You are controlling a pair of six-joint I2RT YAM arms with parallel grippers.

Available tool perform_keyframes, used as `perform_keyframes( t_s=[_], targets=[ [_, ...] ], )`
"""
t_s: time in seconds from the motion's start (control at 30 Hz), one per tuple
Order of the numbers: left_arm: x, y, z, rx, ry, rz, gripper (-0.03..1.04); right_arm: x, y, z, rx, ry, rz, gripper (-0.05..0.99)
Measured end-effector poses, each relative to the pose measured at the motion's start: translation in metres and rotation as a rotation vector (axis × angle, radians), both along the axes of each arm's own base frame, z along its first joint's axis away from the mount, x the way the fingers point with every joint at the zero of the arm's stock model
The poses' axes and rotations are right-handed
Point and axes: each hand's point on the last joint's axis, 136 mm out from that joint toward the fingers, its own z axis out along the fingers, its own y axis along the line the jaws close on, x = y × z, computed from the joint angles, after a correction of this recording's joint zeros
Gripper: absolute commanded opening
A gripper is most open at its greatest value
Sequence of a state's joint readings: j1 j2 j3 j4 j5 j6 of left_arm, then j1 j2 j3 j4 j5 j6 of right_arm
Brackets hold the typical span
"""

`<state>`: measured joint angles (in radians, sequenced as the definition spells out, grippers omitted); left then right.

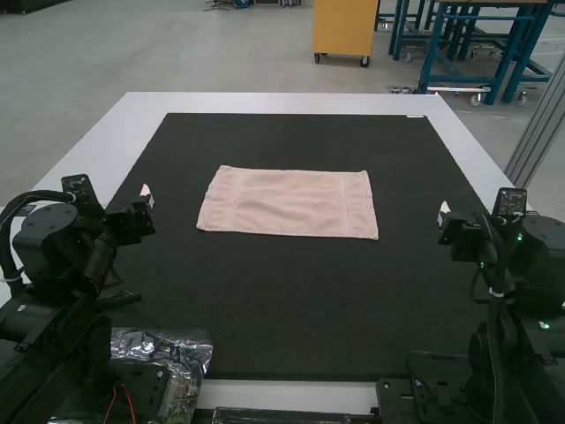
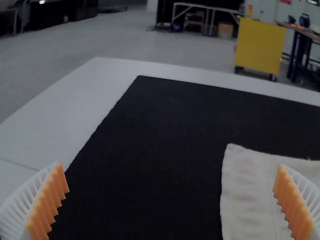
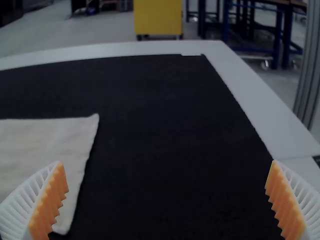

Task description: Fold the towel.

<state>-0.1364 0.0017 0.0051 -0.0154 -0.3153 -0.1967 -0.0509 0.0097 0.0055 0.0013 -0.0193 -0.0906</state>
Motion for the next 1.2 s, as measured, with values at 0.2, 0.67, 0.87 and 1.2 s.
perform_keyframes(
  t_s=[0.2,0.67,0.87,1.2],
  targets=[
    [0.0,0.0,0.0001,0.0,0.0,0.0,0.97,0.0,0.0,0.0,0.0,0.0,0.0,0.91],
    [0.0,0.0,0.0,0.0,0.0,0.0,0.97,0.0,0.0,0.0001,0.0,0.0,0.0,0.91],
    [0.0,0.0,0.0,0.0,0.0,0.0,0.97,0.0,0.0,0.0,0.0,0.0,0.0,0.91],
    [0.0,0.0001,0.003,0.004,-0.012,0.001,0.97,0.0,0.0,0.0004,0.0,-0.002,0.0,0.91]
  ],
)
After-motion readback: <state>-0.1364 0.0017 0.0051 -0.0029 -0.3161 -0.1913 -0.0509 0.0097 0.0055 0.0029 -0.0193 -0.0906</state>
